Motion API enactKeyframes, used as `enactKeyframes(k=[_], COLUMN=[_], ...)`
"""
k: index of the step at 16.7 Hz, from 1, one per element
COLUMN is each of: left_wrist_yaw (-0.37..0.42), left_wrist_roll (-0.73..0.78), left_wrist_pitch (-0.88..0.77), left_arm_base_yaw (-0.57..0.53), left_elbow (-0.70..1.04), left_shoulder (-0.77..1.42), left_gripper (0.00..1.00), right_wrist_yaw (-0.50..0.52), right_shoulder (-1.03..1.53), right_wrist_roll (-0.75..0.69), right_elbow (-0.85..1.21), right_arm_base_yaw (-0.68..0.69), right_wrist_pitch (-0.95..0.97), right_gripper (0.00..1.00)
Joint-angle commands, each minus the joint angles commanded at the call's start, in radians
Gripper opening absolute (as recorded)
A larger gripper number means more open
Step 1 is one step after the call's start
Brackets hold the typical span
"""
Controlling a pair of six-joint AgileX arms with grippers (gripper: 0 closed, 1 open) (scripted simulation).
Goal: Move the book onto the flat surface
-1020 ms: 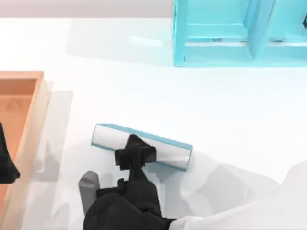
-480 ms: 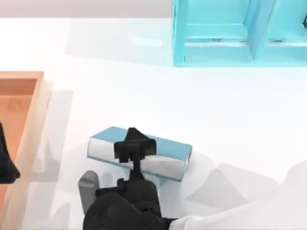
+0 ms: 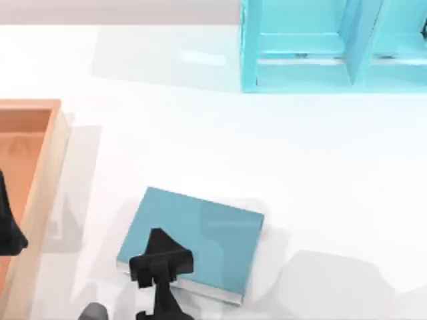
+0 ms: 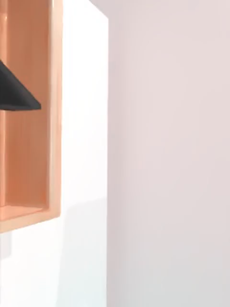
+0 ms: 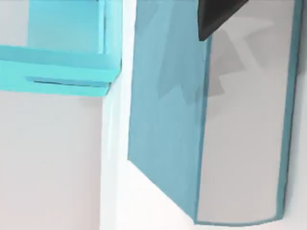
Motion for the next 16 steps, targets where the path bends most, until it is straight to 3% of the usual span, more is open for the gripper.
enactKeyframes(k=[5,9,12,16], left_wrist_yaw=[0.000,0.000,0.000,0.000], left_wrist_roll=[0.000,0.000,0.000,0.000], left_wrist_pitch=[0.000,0.000,0.000,0.000], left_arm_base_yaw=[0.000,0.000,0.000,0.000], left_elbow=[0.000,0.000,0.000,0.000], left_shoulder=[0.000,0.000,0.000,0.000], left_gripper=[1.00,1.00,1.00,1.00], right_wrist_yaw=[0.076,0.123,0.139,0.142], right_shoulder=[0.020,0.022,0.013,0.006], right_wrist_roll=[0.395,0.658,0.761,0.799], right_elbow=[0.088,0.153,0.181,0.190], right_arm_base_yaw=[0.191,0.251,0.248,0.237], right_wrist_pitch=[-0.453,-0.785,-0.926,-0.971], right_gripper=[1.00,1.00,1.00,1.00])
